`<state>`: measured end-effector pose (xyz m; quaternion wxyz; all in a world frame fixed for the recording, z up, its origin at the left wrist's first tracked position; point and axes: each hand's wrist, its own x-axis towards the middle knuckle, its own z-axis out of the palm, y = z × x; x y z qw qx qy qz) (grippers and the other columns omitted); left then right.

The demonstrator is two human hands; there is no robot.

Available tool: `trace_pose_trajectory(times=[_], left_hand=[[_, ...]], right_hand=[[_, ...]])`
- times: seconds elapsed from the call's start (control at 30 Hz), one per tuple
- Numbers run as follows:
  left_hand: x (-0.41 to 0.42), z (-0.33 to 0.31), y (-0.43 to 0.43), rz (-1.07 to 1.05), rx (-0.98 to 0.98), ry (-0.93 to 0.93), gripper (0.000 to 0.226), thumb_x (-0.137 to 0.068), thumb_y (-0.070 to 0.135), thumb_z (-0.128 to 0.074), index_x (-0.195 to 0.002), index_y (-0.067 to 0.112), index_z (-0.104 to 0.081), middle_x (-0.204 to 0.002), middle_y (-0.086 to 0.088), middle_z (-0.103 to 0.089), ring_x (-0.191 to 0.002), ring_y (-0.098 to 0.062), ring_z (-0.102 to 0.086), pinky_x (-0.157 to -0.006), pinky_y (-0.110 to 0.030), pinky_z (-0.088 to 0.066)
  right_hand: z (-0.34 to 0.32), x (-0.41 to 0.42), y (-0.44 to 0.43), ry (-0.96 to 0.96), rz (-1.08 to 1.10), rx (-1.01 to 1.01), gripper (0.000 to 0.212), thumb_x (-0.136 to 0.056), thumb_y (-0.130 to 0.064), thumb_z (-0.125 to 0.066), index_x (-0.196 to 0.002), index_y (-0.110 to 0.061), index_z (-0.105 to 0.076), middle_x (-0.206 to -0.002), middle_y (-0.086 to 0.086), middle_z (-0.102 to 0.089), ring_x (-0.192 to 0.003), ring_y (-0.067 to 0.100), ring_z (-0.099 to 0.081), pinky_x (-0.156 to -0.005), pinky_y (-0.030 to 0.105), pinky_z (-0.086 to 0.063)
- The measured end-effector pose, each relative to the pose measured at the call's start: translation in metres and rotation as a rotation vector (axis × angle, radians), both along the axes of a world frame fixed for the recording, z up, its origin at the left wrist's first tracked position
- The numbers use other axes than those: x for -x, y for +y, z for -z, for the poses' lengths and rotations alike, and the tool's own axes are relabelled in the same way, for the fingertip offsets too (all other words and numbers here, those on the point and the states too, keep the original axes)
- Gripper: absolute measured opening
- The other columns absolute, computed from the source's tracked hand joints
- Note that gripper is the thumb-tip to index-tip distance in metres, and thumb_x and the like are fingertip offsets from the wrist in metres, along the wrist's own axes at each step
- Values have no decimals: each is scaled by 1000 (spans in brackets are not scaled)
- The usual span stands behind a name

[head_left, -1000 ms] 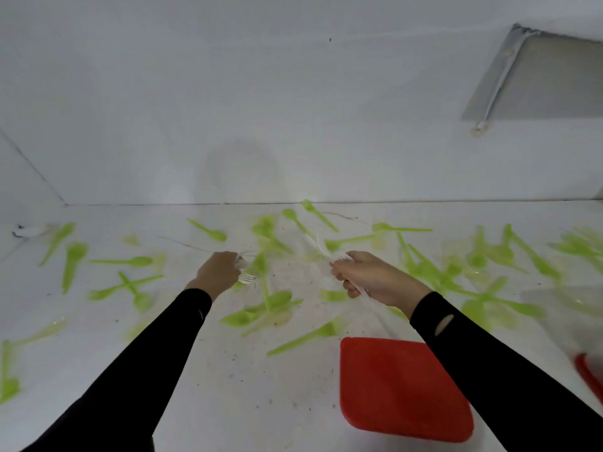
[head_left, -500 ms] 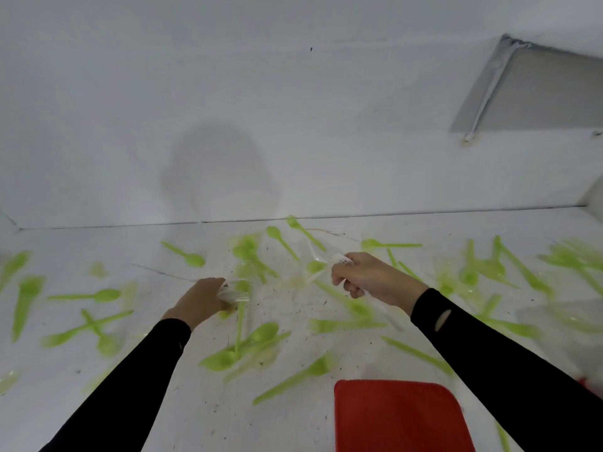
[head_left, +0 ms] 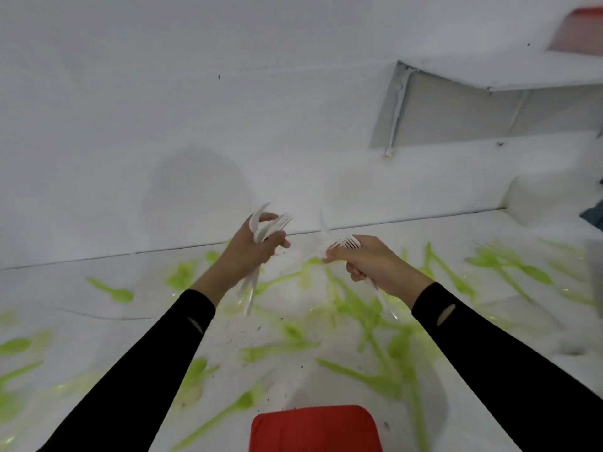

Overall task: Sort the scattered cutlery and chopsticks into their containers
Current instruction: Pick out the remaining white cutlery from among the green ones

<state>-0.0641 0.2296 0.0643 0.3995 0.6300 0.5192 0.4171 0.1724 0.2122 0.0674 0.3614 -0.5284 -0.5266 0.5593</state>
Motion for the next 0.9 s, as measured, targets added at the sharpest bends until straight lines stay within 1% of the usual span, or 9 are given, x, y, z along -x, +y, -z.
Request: trace_pose_trajectory(times=[0.07, 0.13, 0.2, 0.3, 0.4, 0.53, 0.7, 0.83, 0.9], left_hand=[[-51, -3, 1, 65, 19, -32, 16, -98, 19, -58, -110, 11, -63, -87, -2, -73, -60, -5, -55, -57, -20, -45], [-106, -2, 2, 92, 11, -66, 15, -99, 19, -57, -106, 10, -66, -88, -2, -71, -61, -6, -56, -58, -21, -46], [-160, 0, 3, 83, 5, -81, 14, -96, 23, -62, -97, 10, -67, -78, -1, -64, -56, -8, -51, -57, -25, -43], [-242, -2, 1, 173, -37, -37, 24, -80, 28, -80, -85, 13, -62, -62, 10, -53, -54, -6, -45, -56, -21, -37], [-310, -8, -2, 242, -84, 45, 35, -67, 18, -89, -88, 18, -61, -70, 16, -57, -61, 3, -49, -59, -11, -38], [-378, -3, 7, 158, -129, 106, 19, -80, 23, -80, -90, 24, -64, -71, 15, -62, -59, 7, -52, -59, -9, -39], [-450, 4, 21, -42, 50, -210, 22, -94, 34, -64, -95, 15, -73, -83, 12, -75, -61, 2, -57, -59, -10, -44], [-490, 13, 30, -141, 265, -527, 30, -87, 46, -68, -88, 16, -69, -81, 6, -72, -77, -9, -70, -72, -21, -52], [-504, 16, 33, -105, 304, -525, 48, -76, 62, -66, -87, 15, -71, -80, 5, -69, -76, -10, -69, -75, -23, -52]], right_hand=[[-3, -30, 0, -65, -14, -2, 5, -80, -12, -74, -81, -12, -69, -75, 3, -62, -49, 10, -35, -45, 20, -27], [-7, -69, -2, -73, 9, 14, 7, -81, -16, -76, -83, -12, -70, -73, 0, -67, -47, 9, -34, -45, 20, -26], [-11, -111, -5, -46, 63, 65, 9, -83, -19, -76, -85, -13, -69, -72, 1, -67, -46, 8, -31, -44, 21, -24], [-16, -180, -4, 70, 100, 177, 10, -86, -19, -71, -81, -16, -63, -58, -5, -46, -43, 6, -25, -40, 19, -18], [-21, -244, -2, 198, 69, 290, 20, -91, -19, -66, -74, -20, -55, -52, -8, -27, -38, 4, -19, -35, 16, -16], [-22, -316, 0, 246, 54, 275, 18, -93, -25, -61, -81, -20, -48, -59, -5, -27, -44, 8, -20, -39, 18, -17], [-10, -389, 12, 372, 80, 210, 3, -93, -11, -44, -92, -13, -45, -70, 2, -48, -47, 12, -32, -41, 21, -26], [0, -411, 13, 133, 136, -9, 18, -102, -20, -52, -109, -3, -55, -85, 3, -57, -50, 11, -38, -44, 21, -32], [8, -418, 17, 48, 167, -90, 24, -101, -23, -54, -110, -1, -57, -85, 3, -60, -52, 11, -40, -46, 21, -35]])
